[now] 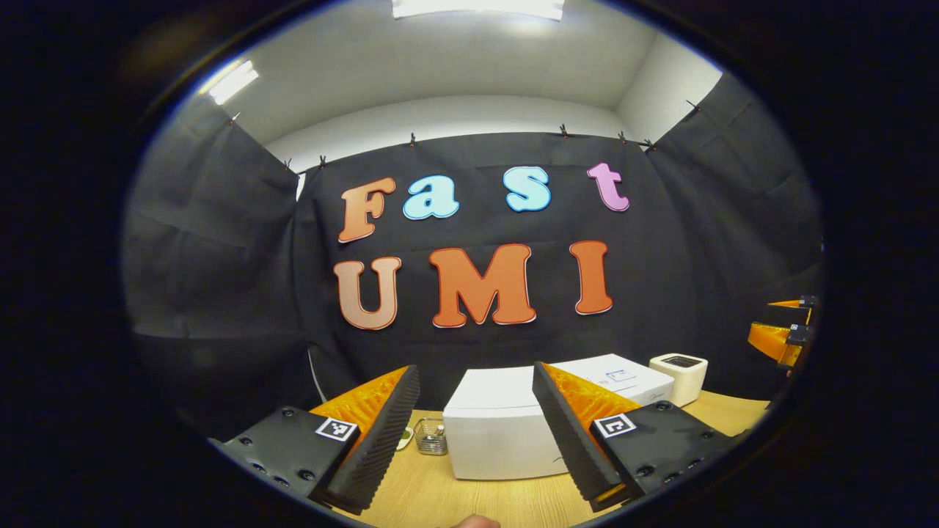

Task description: Open the microwave oven with the left hand, put the food in, and close the microwave oven.

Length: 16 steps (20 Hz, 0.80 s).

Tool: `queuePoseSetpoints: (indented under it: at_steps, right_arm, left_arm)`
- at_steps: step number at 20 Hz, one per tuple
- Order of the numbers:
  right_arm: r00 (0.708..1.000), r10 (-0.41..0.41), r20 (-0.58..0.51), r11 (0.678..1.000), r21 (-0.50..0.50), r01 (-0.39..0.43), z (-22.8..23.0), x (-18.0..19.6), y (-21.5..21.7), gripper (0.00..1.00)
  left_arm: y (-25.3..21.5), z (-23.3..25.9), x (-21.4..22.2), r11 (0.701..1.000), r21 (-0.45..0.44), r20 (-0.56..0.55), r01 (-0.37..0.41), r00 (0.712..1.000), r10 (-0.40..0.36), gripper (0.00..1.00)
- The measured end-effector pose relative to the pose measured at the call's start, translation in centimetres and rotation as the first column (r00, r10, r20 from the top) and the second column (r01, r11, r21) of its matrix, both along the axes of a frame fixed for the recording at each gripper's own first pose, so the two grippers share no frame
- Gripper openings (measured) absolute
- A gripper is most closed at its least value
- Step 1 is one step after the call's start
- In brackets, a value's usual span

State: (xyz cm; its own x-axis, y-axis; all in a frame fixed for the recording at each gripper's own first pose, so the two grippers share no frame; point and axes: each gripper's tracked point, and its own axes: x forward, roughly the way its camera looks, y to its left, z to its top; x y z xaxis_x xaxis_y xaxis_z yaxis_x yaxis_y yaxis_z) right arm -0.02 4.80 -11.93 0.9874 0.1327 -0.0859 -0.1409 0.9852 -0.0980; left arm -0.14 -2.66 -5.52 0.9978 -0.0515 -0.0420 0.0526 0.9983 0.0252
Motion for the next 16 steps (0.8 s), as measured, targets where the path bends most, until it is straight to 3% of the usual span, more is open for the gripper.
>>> queuePoseSetpoints:
  at_steps: [6,7,8,11,13,14,16]
  right_arm:
    - [1.000,0.013,-0.002,1.000,0.012,-0.013,0.3,0.2,0.4,0.93]
    - [1.000,0.016,-0.002,1.000,0.015,-0.016,0.3,0.2,0.5,0.93]
    - [1.000,0.021,-0.004,1.000,0.022,-0.020,0.4,0.1,0.7,0.93]
    - [0.999,0.034,-0.004,0.999,0.029,-0.034,0.5,0.0,1.0,0.89]
    - [0.999,0.033,0.004,0.999,0.022,-0.033,0.8,0.1,0.9,0.93]
    - [0.999,0.033,0.008,0.999,0.023,-0.033,0.8,0.1,0.9,0.93]
    - [0.999,0.039,0.002,0.999,0.030,-0.040,0.6,-0.1,1.3,0.93]
  left_arm:
    - [2.2,0.9,-0.7,1.000,0.004,0.005,-0.030,1.000,0.030,0.95]
    - [2.6,1.1,-0.9,0.999,0.008,0.010,-0.036,0.999,0.036,1.00]
    - [2.8,1.3,-0.9,0.999,0.008,0.013,-0.040,0.999,0.040,0.95]
    - [2.8,1.4,-1.1,0.999,0.007,0.016,-0.039,0.999,0.038,1.00]
    - [2.7,1.3,-1.1,0.999,0.014,0.018,-0.037,0.999,0.037,1.00]
    - [2.7,1.3,-1.1,0.999,0.016,0.019,-0.039,0.999,0.039,0.95]
    - [2.5,1.5,-1.1,0.999,0.011,0.026,-0.037,0.999,0.036,1.00]
